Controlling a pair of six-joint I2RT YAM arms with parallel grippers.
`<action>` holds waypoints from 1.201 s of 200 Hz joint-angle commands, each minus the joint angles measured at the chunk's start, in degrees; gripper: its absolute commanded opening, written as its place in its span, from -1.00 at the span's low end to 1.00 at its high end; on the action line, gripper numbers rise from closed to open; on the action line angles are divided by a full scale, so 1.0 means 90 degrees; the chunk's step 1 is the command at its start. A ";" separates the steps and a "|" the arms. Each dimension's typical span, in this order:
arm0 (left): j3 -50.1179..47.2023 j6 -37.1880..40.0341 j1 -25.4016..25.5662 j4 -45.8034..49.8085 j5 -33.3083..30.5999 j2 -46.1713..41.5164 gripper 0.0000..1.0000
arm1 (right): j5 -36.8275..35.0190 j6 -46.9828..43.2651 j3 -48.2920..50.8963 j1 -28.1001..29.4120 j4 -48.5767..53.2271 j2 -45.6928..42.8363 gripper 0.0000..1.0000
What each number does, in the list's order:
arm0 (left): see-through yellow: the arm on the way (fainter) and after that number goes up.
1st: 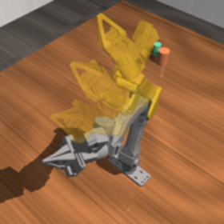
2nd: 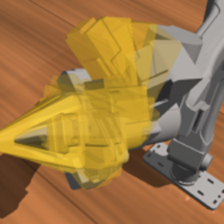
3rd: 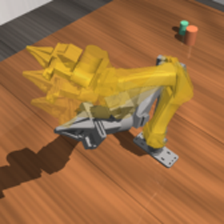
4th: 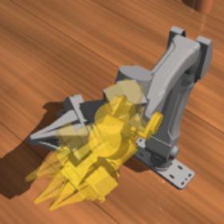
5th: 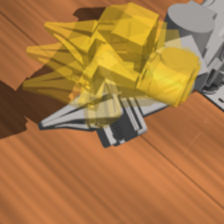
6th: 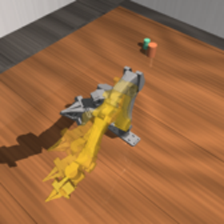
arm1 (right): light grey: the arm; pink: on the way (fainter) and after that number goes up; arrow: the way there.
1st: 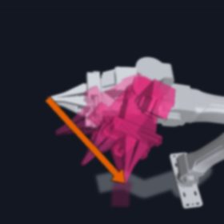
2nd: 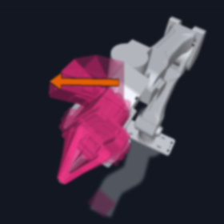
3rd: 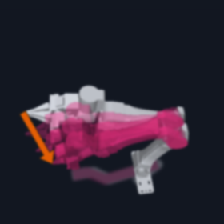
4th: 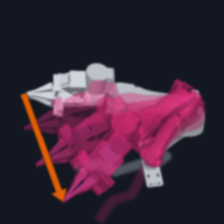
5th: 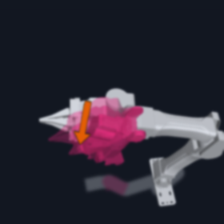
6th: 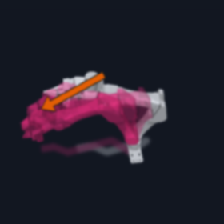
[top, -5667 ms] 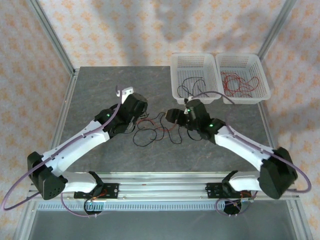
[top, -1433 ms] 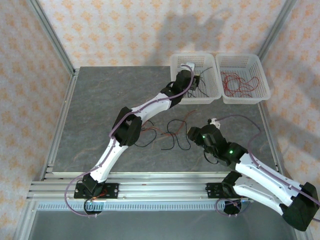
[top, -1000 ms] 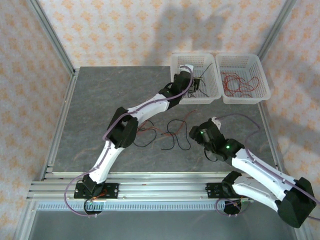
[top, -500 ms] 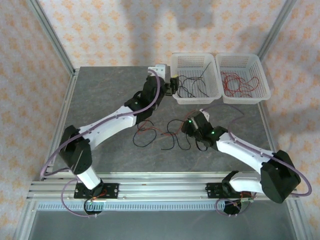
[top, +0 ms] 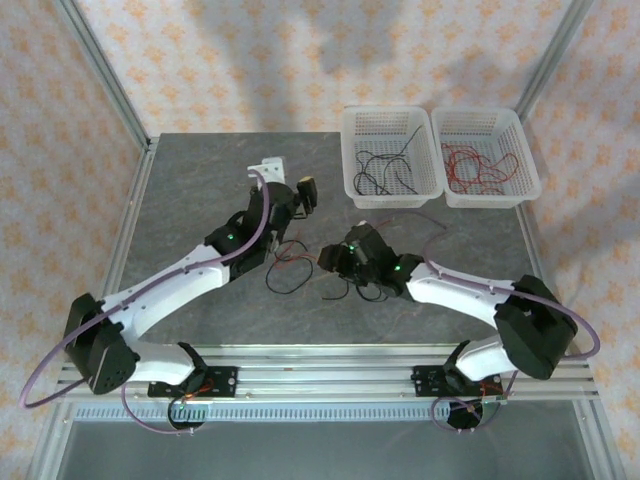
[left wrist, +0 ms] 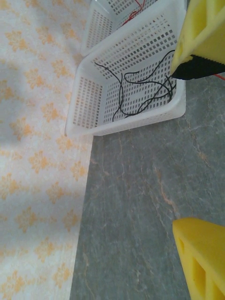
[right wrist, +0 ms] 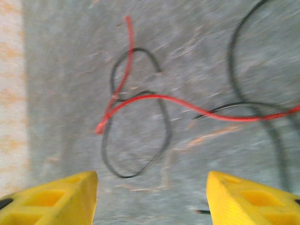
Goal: Untangle the cables
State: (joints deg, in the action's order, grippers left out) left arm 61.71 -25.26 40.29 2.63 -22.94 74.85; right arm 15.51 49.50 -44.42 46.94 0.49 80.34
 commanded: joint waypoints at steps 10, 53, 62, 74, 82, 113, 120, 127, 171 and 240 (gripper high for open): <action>-0.0349 -0.0417 -0.0147 0.0435 -0.0224 -0.0494 0.56 | 0.0009 0.1149 -0.0375 0.0296 -0.1052 0.0239 0.33; -0.0673 -0.0703 -0.0228 0.0928 -0.0307 -0.0929 0.56 | 0.0100 0.2009 -0.0391 0.0380 -0.1687 0.0836 0.36; -0.0740 -0.0750 -0.0248 0.1011 -0.0317 -0.1042 0.56 | 0.0149 0.2191 -0.0387 0.0406 -0.1816 0.0958 0.36; -0.0828 -0.0805 -0.0268 0.1119 -0.0346 -0.1181 0.56 | 0.0188 0.2376 -0.0386 0.0438 -0.1972 0.1118 0.36; -0.0878 -0.0837 -0.0287 0.1182 -0.0356 -0.1271 0.56 | 0.0200 0.2466 -0.0415 0.0444 -0.2033 0.1217 0.35; -0.1020 -0.1072 -0.0340 0.1499 -0.0348 -0.1496 0.56 | 0.0197 0.2662 -0.0616 0.0458 -0.2193 0.1651 0.31; -0.1066 -0.1133 -0.0346 0.1550 -0.0325 -0.1537 0.56 | 0.0158 0.2685 -0.0669 0.0451 -0.2210 0.1756 0.29; -0.1111 -0.1189 -0.0346 0.1621 -0.0305 -0.1582 0.56 | 0.0120 0.2723 -0.0724 0.0458 -0.2218 0.1853 0.26; -0.1549 -0.1513 -0.0366 0.1895 -0.0158 -0.1877 0.56 | -0.0170 0.2662 -0.1266 0.0458 -0.2106 0.2554 -0.02; -0.2482 -0.2191 -0.0385 0.2307 0.0105 -0.2507 0.56 | -0.0740 0.2309 -0.1782 0.0459 -0.1590 0.2989 -0.95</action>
State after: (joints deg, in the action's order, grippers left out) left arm 42.63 -41.04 37.34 20.18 -23.49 54.39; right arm 13.04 72.16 -58.54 50.76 -16.45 106.69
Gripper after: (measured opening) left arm 0.782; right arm 0.085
